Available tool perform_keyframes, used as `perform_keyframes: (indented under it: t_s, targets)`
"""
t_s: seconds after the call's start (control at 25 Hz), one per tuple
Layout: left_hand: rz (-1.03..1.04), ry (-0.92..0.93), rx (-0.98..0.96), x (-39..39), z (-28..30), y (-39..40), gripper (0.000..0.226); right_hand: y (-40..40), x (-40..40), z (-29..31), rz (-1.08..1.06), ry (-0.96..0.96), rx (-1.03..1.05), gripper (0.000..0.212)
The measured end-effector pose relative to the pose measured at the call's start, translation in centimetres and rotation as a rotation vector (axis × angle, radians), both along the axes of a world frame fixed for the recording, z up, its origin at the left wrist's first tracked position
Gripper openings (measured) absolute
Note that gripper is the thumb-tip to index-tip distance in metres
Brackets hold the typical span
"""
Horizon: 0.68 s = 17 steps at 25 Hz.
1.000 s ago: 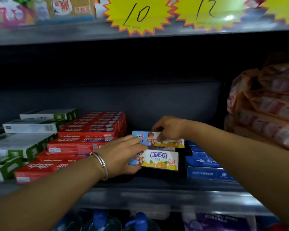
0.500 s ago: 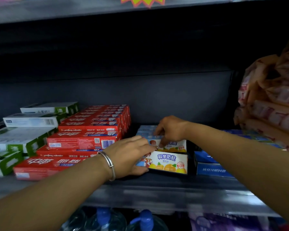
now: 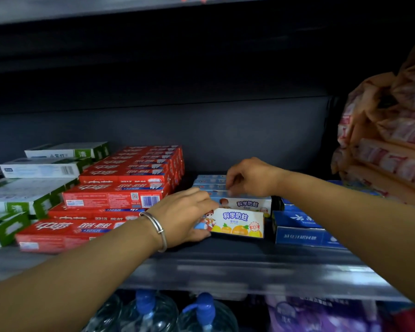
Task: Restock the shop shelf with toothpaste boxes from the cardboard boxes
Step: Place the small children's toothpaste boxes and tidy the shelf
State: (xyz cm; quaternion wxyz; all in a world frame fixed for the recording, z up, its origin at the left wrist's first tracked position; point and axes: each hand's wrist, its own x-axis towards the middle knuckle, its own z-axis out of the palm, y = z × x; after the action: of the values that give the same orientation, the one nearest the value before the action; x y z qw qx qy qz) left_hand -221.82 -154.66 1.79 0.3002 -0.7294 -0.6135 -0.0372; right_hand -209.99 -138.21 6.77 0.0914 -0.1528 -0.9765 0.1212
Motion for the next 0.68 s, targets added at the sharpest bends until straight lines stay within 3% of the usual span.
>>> perform_keyframes:
  t_s: [0.2, 0.32, 0.48, 0.6, 0.68]
  targets:
    - [0.019, 0.033, 0.047, 0.7, 0.2, -0.2, 0.052, -2.1, 1.8, 1.3, 0.016, -0.249, -0.177, 0.028]
    - [0.044, 0.028, 0.052, 1.0, 0.5, -0.5, 0.052, -2.9, 2.4, 1.3, 0.017, -0.334, -0.156, 0.033]
    - [0.11, -0.032, 0.143, 1.9, 0.4, -1.6, 0.057, -3.3, 2.3, 0.6, 0.011, -0.183, -0.085, 0.036]
    - [0.104, -0.026, 0.18, 3.4, -0.5, -2.9, 0.029, -3.3, 1.6, -1.6, -0.028, -0.102, 0.166, 0.035]
    - [0.066, -0.021, 0.143, 4.6, -1.7, -3.4, 0.026, -3.3, 1.4, -2.9, -0.058, -0.068, 0.256, 0.031]
